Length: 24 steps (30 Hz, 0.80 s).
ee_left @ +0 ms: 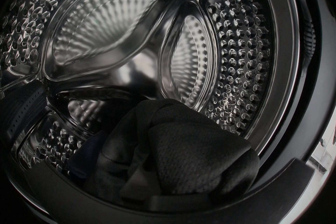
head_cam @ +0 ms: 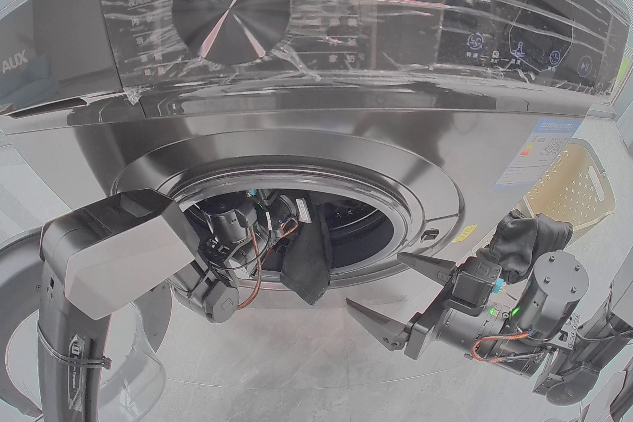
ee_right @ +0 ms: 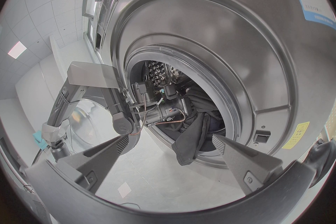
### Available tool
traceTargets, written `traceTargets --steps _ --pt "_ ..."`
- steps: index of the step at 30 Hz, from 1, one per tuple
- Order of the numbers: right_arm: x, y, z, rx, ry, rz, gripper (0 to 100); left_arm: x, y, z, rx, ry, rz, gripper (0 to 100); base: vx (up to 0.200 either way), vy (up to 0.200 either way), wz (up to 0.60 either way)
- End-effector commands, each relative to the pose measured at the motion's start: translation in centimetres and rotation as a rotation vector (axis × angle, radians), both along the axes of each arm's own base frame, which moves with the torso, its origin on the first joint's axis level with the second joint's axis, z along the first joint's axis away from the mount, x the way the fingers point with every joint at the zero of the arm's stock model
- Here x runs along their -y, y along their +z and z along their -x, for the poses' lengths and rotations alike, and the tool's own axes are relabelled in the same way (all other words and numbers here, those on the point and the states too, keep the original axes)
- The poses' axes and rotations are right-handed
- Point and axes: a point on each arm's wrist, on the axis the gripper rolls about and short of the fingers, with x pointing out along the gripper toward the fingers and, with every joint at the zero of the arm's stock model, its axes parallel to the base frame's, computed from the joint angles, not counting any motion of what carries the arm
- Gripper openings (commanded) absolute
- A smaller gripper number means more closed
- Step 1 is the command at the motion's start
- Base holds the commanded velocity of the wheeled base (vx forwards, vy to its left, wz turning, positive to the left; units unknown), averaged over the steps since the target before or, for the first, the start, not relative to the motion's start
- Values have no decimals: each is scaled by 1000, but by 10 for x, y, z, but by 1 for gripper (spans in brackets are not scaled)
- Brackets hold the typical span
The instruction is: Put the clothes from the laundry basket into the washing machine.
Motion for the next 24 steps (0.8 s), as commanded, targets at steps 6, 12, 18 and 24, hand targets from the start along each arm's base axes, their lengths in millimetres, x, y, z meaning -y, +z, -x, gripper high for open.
traceTargets --steps 6,12,18,24 --pt "-1 1 1 3 4 -4 100 1 2 -10 -2 9 0 0 0 0 0" --pt "-2 0 1 0 6 0 100 1 -5 -13 -20 13 -9 0 0 0 0" --pt "-2 -1 1 0 3 0 100 1 -1 -14 -11 16 -3 0 0 0 0" --pt "-2 1 0 5 1 -6 100 -2 2 -19 4 52 12 0 0 0 0"
